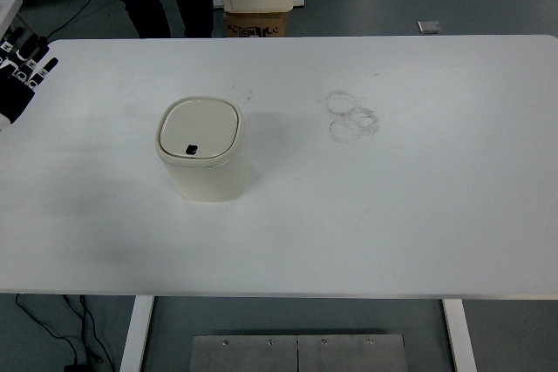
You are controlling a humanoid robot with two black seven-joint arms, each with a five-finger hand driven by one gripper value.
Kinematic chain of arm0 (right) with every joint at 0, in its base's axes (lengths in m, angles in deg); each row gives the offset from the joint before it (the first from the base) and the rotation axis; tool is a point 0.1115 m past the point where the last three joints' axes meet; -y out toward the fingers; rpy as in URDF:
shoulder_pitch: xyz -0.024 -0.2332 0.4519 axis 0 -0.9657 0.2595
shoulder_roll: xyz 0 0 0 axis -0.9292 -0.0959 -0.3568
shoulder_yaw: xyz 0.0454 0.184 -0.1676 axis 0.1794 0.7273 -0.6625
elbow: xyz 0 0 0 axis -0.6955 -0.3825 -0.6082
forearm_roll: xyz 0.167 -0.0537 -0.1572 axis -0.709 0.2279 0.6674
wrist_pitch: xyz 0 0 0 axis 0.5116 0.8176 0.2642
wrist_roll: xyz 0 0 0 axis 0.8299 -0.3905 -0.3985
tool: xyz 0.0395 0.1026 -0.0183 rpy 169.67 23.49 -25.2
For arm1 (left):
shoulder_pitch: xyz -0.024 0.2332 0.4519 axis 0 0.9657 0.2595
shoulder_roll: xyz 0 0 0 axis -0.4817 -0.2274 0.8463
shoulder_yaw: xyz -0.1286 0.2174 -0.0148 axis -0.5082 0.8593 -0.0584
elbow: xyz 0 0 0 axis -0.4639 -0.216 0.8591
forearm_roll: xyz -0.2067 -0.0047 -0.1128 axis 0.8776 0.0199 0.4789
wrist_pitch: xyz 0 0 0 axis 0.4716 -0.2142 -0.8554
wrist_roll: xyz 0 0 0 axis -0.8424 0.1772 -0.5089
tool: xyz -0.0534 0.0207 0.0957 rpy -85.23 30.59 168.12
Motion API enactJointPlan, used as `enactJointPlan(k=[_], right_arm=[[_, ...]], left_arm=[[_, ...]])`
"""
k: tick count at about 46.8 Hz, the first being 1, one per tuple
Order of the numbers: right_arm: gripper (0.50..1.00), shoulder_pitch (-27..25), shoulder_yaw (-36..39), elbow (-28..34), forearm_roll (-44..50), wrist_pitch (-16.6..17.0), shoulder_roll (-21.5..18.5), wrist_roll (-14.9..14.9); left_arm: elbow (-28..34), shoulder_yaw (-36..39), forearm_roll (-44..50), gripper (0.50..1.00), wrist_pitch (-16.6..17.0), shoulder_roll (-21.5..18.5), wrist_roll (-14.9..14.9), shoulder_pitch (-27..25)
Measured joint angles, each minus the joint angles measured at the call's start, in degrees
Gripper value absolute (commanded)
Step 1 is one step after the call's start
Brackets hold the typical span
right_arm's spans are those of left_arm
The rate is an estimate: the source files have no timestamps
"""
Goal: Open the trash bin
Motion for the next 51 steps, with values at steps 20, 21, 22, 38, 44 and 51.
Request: enactJointPlan(k=[20, 21, 22, 38, 44, 51], right_arm=[[0.991, 0.0, 0.0, 0.04, 0.0, -0.02, 0.0, 0.0], [0.991, 0.0, 0.0, 0.04, 0.0, -0.02, 0.0, 0.0], [0.991, 0.0, 0.0, 0.04, 0.0, -0.04, 0.0, 0.0], [0.991, 0.0, 0.0, 0.02, 0.0, -0.02, 0.0, 0.0], [0.991, 0.0, 0.0, 0.01, 0.0, -0.01, 0.0, 0.0], [0.991, 0.0, 0.0, 0.03, 0.0, 0.0, 0.0, 0.0]], left_arm=[[-0.05, -0.14, 0.19, 1.0, 0.19, 0.25, 0.0, 0.59], [-0.05, -0.14, 0.18, 1.0, 0.19, 0.25, 0.0, 0.57], [-0.06, -0.14, 0.17, 1.0, 0.19, 0.25, 0.0, 0.54], [-0.04, -0.08, -1.32, 1.0, -0.03, -0.89, -0.03, -0.07], [-0.03, -0.05, -4.21, 1.0, -0.34, -0.98, -0.09, -0.02], [0.0, -0.07, -5.34, 1.0, -0.48, -1.07, -0.09, 0.48]])
